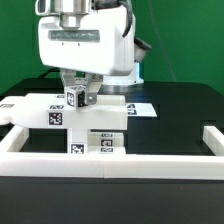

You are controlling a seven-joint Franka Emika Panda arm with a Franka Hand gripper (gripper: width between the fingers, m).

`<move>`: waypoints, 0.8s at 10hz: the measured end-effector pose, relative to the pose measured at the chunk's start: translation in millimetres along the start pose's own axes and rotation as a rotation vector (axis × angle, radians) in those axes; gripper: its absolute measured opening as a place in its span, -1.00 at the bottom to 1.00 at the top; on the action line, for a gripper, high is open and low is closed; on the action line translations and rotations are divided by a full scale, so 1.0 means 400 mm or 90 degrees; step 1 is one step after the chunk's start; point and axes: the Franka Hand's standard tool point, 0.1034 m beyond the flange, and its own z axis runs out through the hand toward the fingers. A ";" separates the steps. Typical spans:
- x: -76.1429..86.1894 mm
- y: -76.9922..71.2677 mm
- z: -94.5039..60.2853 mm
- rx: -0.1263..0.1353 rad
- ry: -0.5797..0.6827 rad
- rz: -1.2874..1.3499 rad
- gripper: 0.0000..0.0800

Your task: Assemble chair

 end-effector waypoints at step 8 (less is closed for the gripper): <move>0.002 0.009 0.001 -0.002 -0.001 0.237 -0.31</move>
Offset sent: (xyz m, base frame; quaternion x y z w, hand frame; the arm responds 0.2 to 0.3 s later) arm 0.0000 0.0000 0.0000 0.0000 0.0000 0.0000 1.0000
